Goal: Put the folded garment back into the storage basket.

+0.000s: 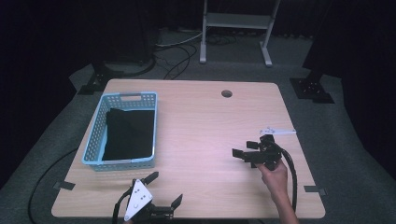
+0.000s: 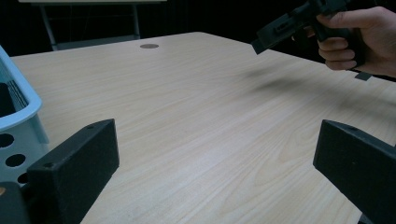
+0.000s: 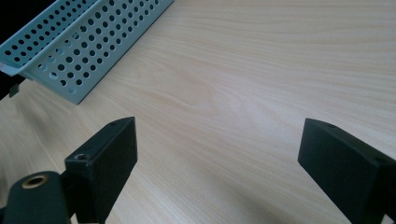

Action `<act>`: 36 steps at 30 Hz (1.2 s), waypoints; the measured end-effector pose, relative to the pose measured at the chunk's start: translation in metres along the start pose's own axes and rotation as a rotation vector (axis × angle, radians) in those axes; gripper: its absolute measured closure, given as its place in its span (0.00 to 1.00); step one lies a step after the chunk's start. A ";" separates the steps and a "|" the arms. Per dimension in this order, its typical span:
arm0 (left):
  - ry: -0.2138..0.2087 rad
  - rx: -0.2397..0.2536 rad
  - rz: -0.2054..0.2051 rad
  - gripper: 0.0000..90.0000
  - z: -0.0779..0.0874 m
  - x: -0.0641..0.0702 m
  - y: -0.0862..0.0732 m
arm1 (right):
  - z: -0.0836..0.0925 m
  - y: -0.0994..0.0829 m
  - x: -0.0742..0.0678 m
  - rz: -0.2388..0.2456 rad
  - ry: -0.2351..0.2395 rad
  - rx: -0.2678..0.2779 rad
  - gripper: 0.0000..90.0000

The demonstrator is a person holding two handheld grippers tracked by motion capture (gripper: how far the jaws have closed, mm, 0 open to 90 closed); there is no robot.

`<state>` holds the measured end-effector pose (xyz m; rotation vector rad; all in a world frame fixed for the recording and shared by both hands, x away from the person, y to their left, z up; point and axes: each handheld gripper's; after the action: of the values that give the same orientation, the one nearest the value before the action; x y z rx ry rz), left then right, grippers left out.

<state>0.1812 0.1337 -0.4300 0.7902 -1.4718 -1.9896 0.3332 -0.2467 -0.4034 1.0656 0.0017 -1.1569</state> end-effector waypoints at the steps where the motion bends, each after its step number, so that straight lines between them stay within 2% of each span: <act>1: 0.000 0.000 0.001 0.00 0.000 0.000 0.000 | 0.000 0.000 0.000 0.003 -0.002 -0.002 0.13; 36: -0.002 0.000 0.003 0.00 0.001 0.000 0.001 | 0.012 -0.013 0.007 -0.001 -0.010 0.001 0.13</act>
<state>0.1807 0.1343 -0.4292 0.7857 -1.4730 -1.9886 0.3210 -0.2600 -0.4086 1.0609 -0.0060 -1.1634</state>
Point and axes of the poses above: each handheld gripper's, and its own axes: z roughly backward along the jaws, y roughly out of its top, x roughly to its right, and after that the axes turned 9 degrees about -z, right-handed
